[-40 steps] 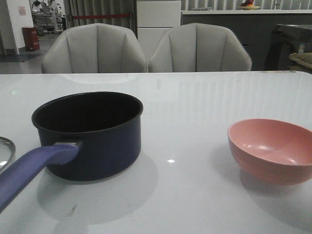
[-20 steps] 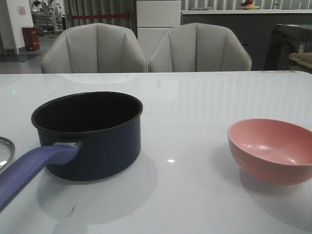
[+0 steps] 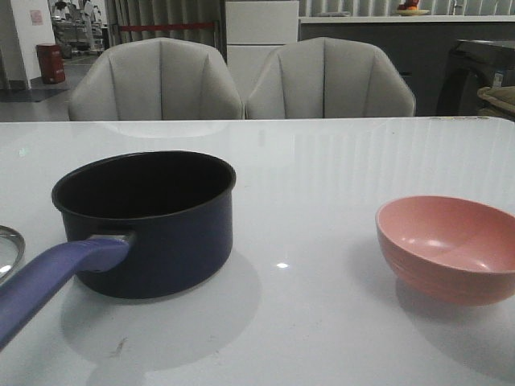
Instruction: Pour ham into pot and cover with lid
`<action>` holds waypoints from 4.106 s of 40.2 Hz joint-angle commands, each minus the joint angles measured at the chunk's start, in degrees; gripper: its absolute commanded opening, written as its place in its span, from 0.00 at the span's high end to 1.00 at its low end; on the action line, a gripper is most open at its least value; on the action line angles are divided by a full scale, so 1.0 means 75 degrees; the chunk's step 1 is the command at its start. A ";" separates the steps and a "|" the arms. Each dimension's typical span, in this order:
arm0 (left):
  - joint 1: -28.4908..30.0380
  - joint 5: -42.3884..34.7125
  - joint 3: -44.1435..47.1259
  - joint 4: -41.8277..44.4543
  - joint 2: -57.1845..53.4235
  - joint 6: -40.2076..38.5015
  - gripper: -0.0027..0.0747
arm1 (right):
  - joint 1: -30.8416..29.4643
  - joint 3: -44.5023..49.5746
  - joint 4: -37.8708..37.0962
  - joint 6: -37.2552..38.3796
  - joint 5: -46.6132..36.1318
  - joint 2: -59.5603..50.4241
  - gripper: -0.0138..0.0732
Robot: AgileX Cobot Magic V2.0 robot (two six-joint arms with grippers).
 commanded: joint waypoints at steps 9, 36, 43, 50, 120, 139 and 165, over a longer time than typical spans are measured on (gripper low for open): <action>0.0020 0.0005 -0.0636 -0.0029 0.0683 -0.0102 0.12 | 0.0008 -0.0209 0.0040 -0.0035 -0.0618 0.0051 0.68; 0.0671 -0.0348 -0.0657 -0.1046 0.1802 0.0742 0.13 | 0.0008 -0.0209 0.0040 -0.0035 -0.0618 0.0051 0.68; 0.0753 -0.0164 -0.0657 -0.1165 0.2098 0.1091 0.13 | 0.0008 -0.0209 0.0040 -0.0035 -0.0618 0.0051 0.68; 0.0753 -0.0194 -0.0657 -0.1150 0.2372 0.1091 0.13 | 0.0008 -0.0209 0.0040 -0.0035 -0.0618 0.0051 0.68; 0.0738 0.1513 -0.1997 -0.1186 0.2562 0.1131 0.62 | 0.0008 -0.0209 0.0040 -0.0035 -0.0618 0.0051 0.68; 0.0367 0.1626 -0.2872 -0.1186 0.1319 0.1415 0.62 | 0.0008 -0.0209 0.0040 -0.0035 -0.0618 0.0051 0.68; -0.3052 0.1864 -0.4136 -0.0871 0.1900 0.1415 0.62 | 0.0008 -0.0209 0.0040 -0.0035 -0.0611 0.0051 0.68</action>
